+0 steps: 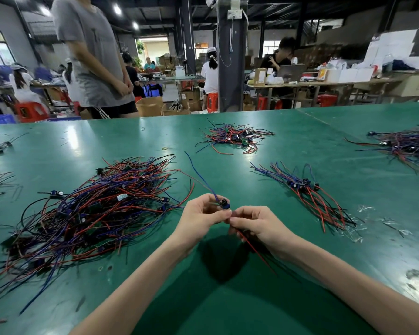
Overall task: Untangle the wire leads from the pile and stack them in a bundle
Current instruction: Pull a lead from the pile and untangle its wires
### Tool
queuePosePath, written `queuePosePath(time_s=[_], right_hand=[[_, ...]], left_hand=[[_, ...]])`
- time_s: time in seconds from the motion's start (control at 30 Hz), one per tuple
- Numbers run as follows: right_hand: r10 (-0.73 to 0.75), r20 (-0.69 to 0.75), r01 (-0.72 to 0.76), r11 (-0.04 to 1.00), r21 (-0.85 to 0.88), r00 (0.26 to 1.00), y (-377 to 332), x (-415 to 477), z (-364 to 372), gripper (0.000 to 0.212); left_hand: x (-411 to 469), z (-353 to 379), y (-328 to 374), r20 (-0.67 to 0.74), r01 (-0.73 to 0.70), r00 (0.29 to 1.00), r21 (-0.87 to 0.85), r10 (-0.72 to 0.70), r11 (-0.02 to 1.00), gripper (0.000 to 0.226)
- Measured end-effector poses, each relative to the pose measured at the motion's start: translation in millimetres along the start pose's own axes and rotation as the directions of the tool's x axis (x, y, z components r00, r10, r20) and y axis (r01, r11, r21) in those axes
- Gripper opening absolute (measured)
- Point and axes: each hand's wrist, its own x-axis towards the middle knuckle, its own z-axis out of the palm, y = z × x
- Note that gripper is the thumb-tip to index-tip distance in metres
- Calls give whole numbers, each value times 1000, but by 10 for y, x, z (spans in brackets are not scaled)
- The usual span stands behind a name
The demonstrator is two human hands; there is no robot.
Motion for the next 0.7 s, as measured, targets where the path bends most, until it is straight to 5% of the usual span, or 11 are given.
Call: queuePosePath(time_s=[0.5,0.7], right_hand=[[-4,52,15,977,-214,999,30,-22,17,21],[-6,-1,5,962,-274,1000,6,7,-2,23]], left_hand=[[11,-20,-72,-66,8,998,96,-1,995,20],[4,-6,-62,-95,8,995,-18,-10,1000,21]])
